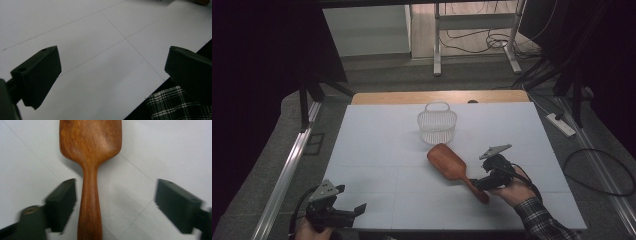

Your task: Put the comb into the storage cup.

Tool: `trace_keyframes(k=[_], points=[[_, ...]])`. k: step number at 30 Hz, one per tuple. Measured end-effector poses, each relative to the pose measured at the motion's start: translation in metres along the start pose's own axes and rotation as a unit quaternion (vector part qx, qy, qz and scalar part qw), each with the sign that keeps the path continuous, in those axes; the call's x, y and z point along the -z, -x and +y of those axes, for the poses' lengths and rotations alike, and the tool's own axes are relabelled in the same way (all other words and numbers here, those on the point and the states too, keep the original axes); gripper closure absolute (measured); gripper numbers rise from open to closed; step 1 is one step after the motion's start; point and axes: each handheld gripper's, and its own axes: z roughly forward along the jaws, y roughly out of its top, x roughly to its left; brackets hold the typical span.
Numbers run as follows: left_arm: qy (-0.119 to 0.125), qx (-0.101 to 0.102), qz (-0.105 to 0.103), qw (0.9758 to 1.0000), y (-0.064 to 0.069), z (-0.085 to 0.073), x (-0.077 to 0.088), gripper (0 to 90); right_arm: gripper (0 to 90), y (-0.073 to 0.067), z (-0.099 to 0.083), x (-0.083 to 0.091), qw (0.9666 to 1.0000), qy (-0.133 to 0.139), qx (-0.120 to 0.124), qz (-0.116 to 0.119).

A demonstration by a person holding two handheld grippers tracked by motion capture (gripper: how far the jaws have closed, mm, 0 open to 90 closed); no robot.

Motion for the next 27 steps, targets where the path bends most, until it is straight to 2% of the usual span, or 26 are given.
trace_keyframes(k=[2, 4, 8, 12, 17, 27], points=[[-0.001, -0.001, 0.000, 1.0000, 0.000, 0.000, 0.000, 1.5, 12.6, -0.001, 0.001, 0.000, 0.9999, 0.001, 0.002, 0.014], [-0.001, 0.000, -0.001, 1.0000, 0.000, 0.000, 0.000, 1.5, 6.4, -0.004, 0.003, -0.002, 0.9998, 0.001, 0.003, 0.019], [-0.002, -0.001, 0.000, 1.0000, 0.000, 0.000, 0.000, 1.5, 0.5, -0.009, 0.006, -0.004, 0.9997, 0.004, 0.005, 0.025], [-0.002, 0.000, -0.001, 1.0000, 0.000, 0.000, 0.000, 1.5, 0.0, -0.011, 0.009, -0.008, 0.9996, 0.004, 0.006, 0.028], [-0.002, 0.000, -0.001, 1.0000, 0.000, 0.000, 0.000, 1.5, 0.0, -0.016, 0.013, -0.015, 0.9990, 0.000, 0.023, 0.038], [-0.003, -0.001, -0.001, 1.0000, 0.000, 0.000, 0.000, 1.5, 0.0, -0.020, 0.016, -0.023, 0.9993, -0.011, 0.026, 0.026]])
